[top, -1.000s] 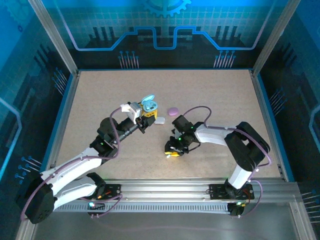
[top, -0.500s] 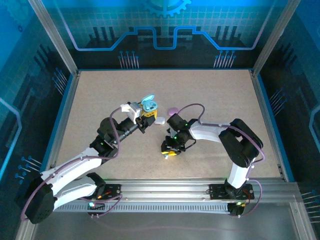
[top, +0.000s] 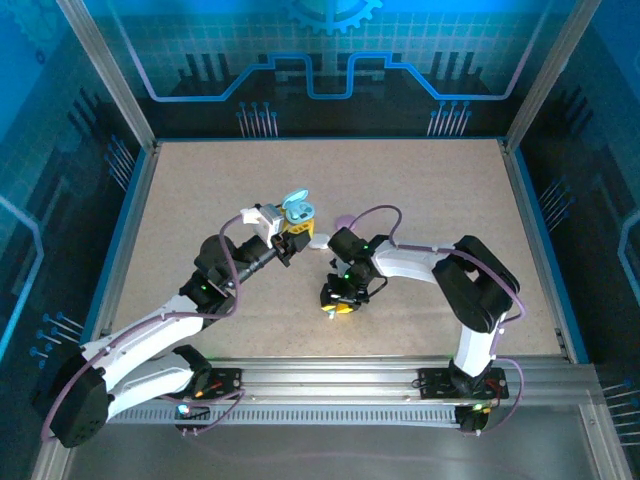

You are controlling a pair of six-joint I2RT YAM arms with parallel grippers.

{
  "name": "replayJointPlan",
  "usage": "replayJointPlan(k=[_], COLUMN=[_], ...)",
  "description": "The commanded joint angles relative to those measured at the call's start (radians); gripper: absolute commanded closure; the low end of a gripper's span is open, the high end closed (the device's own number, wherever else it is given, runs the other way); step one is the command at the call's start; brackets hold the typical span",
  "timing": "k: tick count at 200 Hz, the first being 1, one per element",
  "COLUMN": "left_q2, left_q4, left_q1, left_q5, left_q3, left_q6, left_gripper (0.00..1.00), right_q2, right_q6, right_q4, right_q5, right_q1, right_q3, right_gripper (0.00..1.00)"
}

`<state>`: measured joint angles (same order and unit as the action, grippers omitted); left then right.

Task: Insert wireless bluetooth earbuds into charging case

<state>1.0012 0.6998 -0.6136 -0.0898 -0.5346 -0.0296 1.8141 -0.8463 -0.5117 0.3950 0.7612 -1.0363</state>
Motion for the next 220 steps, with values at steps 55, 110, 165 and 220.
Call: replayJointPlan(k=[55,110,165,220], left_q2=[-0.017,-0.015,-0.038,-0.144], left_q4=[0.012,0.014,0.01,-0.077], left_q1=[-0.003,-0.002,-0.002,-0.002], left_q5=[0.017,0.021,0.05,0.185], left_q3=[0.009,0.007,0.017,0.024], left_q6=[-0.019,-0.021,-0.031,-0.092], left_gripper=[0.69,0.69,0.69,0.7], right_q2=[0.046,0.062,0.077,0.135], right_q6=[0.07,0.105,0.132,0.227], right_q4=[-0.038,-0.068,-0.113,-0.229], right_q5=[0.038,0.049,0.033,-0.041], right_q1=[0.047,0.073,0.082,0.116], right_q3=[-0.071,-0.119,-0.156,-0.25], right_gripper=[0.66,0.65,0.64,0.65])
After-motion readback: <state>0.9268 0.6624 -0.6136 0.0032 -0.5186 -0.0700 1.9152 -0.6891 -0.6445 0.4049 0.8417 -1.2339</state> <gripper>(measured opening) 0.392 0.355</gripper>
